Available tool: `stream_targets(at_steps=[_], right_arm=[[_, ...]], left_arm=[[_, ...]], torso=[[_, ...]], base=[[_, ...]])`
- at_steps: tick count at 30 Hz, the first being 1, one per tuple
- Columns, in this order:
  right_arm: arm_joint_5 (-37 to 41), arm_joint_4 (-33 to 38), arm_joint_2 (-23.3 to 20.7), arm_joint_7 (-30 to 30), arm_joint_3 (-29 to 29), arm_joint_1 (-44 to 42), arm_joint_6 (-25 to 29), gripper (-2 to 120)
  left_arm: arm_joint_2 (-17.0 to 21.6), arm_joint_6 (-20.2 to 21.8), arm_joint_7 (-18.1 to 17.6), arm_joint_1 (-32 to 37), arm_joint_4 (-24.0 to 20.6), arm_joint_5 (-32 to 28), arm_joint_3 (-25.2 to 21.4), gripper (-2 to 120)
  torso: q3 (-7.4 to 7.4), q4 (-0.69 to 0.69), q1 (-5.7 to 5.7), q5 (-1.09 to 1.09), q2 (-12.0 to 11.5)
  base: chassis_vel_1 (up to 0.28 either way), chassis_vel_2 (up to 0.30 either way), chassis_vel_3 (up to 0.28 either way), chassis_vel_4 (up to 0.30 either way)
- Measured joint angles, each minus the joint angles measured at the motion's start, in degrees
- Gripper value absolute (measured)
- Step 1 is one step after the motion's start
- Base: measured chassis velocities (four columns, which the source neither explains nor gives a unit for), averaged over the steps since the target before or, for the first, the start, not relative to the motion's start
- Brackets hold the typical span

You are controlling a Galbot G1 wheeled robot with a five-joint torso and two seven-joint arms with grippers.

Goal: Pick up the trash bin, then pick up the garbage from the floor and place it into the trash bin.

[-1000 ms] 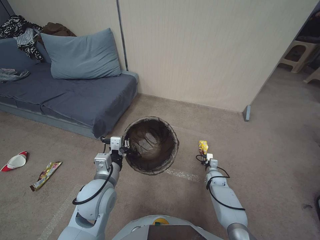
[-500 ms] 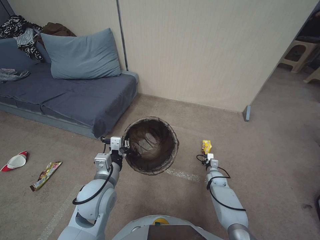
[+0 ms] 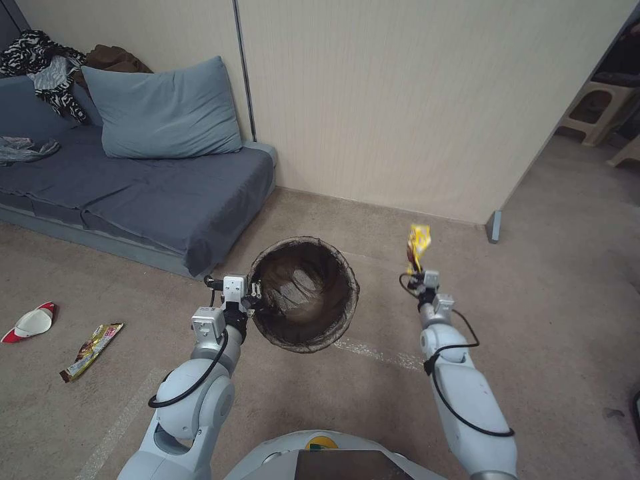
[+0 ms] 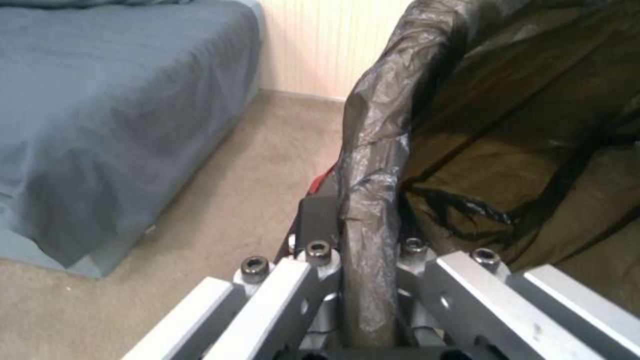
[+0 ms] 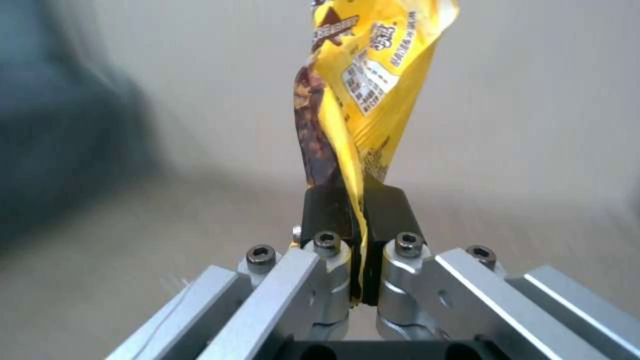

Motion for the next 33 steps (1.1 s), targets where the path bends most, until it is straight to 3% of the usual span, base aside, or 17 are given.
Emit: stream_targets(at_steps=[3, 4, 6, 8, 9, 14, 15, 23, 33], right_arm=[[6.55, 14.3, -1.85, -9.59, -1.26, -5.18, 2.84, 0], [6.55, 14.3, -1.85, -9.59, -1.26, -5.18, 2.84, 0], [12.02, 21.04, -4.04, -17.47, -2.98, -9.11, 4.01, 0], [13.13, 22.69, -4.71, -19.97, -3.37, -10.07, 4.13, 0], [14.59, 26.28, -6.37, -25.19, -4.28, -11.95, 4.15, 0], [15.58, 30.43, -9.25, -28.9, -6.69, -13.86, 3.54, 0], [15.73, 32.16, -11.6, -29.19, -9.24, -14.54, 2.79, 0], [14.31, 30.13, -18.16, -28.1, -18.52, -14.21, 0.39, 0], [11.48, 21.87, -14.48, -28.23, -21.53, -12.65, 1.37, 0]], left_arm=[[0.07, 0.52, -0.34, -0.02, 0.48, -1.39, 0.53, 0], [0.07, 0.52, -0.34, -0.02, 0.48, -1.39, 0.53, 0], [0.13, 1.11, -0.67, -0.02, 0.75, -2.75, 0.99, 0], [0.17, 1.26, -0.69, -0.02, 0.76, -3.03, 1.09, 0], [0.26, 1.72, -0.89, -0.1, 0.76, -3.96, 1.24, 0], [0.42, 2.12, -1.0, -0.28, 0.76, -4.71, 1.34, 0], [0.48, 2.28, -1.09, -0.39, 0.76, -4.95, 1.39, 0], [0.15, 2.48, -1.15, -0.57, 0.38, -5.0, 1.66, 0], [-0.24, 2.52, -1.09, -0.46, -0.02, -4.79, 1.58, 0]], torso=[[0.0, 0.01, 0.0, -0.02, 0.0], [0.0, 0.01, 0.0, -0.02, 0.0], [0.0, 0.01, 0.0, 0.0, 0.0], [0.0, 0.01, 0.0, 0.0, 0.0], [0.0, 0.0, 0.0, -0.02, 0.0], [0.0, 0.0, 0.0, -0.01, 0.0], [0.0, 0.01, 0.0, -0.01, 0.0], [0.0, 0.02, 0.0, -0.01, 0.0], [0.01, 0.02, 0.0, -0.01, 0.0]], base=[[0.0, 0.0, 0.0, 0.0], [0.0, 0.0, 0.0, 0.0], [0.0, 0.0, 0.0, 0.0], [0.0, 0.0, 0.0, 0.0], [0.0, 0.0, 0.0, 0.0], [0.0, 0.0, 0.0, 0.0], [0.0, 0.0, 0.0, 0.0], [0.0, 0.0, 0.0, 0.0], [0.0, 0.0, 0.0, 0.0]])
